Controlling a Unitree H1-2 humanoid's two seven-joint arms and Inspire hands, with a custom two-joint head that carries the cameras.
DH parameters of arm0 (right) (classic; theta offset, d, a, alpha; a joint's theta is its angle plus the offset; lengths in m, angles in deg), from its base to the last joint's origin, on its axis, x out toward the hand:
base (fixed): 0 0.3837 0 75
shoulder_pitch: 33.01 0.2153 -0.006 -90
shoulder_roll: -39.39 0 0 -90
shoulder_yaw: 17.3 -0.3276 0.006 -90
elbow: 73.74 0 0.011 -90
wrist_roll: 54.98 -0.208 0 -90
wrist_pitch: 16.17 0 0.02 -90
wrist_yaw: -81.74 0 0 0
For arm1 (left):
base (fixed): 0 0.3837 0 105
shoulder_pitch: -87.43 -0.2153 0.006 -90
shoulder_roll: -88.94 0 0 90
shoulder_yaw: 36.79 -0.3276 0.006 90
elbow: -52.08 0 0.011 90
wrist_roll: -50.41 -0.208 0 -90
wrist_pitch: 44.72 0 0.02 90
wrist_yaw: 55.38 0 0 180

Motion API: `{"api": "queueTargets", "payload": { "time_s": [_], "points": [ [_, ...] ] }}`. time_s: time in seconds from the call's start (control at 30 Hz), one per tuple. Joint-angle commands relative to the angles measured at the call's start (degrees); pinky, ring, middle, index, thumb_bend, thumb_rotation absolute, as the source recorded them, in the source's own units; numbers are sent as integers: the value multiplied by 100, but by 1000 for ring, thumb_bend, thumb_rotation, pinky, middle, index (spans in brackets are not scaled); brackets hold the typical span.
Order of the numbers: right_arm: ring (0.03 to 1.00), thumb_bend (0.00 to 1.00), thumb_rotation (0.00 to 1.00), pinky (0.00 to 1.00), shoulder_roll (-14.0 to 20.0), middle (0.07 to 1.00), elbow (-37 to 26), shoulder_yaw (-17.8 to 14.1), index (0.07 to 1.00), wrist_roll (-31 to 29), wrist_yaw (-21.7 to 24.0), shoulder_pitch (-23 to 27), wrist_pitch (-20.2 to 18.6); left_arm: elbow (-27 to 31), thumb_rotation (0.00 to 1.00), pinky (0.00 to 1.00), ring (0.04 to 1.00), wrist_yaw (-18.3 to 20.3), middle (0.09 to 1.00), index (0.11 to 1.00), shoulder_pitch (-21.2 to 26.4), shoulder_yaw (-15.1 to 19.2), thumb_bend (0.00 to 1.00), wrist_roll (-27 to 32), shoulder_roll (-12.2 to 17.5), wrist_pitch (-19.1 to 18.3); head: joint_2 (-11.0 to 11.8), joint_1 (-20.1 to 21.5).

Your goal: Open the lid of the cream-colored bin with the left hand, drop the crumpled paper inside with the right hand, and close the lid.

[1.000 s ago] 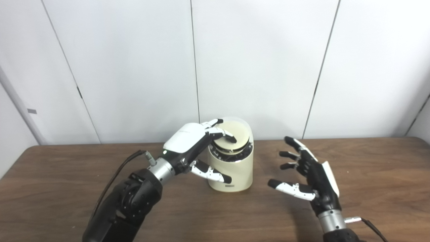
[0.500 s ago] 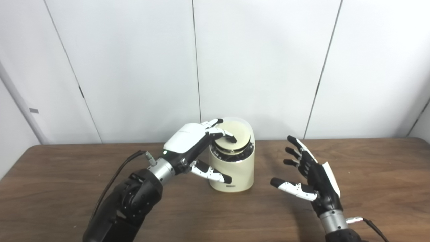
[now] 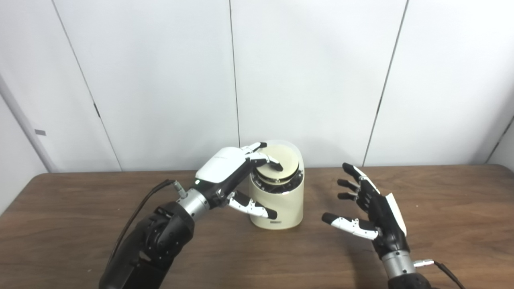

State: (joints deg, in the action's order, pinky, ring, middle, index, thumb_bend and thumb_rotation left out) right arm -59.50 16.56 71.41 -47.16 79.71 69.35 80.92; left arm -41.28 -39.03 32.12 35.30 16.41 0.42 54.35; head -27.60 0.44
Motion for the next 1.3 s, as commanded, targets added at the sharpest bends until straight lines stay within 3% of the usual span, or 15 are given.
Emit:
{"api": "queueTargets", "payload": {
  "time_s": [0.0, 1.03, 1.2, 1.27],
  "points": [
    [747, 840, 230, 658, -23, 870, -249, 1, 810, 27, -44, 140, 46, 67, 325, 947, 971, -121, 797, 773, 233, 76, 921, -50, 53, 42, -6, 2],
    [758, 827, 234, 656, -50, 883, -383, 35, 808, 46, 1, 128, -93, 82, 323, 969, 968, -98, 764, 741, 232, 42, 933, -275, 102, 136, -42, 12],
    [867, 949, 301, 751, 61, 969, 38, -24, 946, -275, 115, 175, 368, 84, 335, 966, 969, -84, 766, 744, 238, 35, 927, -289, 111, 134, -45, 7],
    [784, 883, 207, 691, -38, 855, 72, -82, 806, -337, -21, 200, 718, 80, 332, 963, 967, -90, 765, 743, 238, 42, 929, -272, 104, 140, -49, 25]
  ]
}}
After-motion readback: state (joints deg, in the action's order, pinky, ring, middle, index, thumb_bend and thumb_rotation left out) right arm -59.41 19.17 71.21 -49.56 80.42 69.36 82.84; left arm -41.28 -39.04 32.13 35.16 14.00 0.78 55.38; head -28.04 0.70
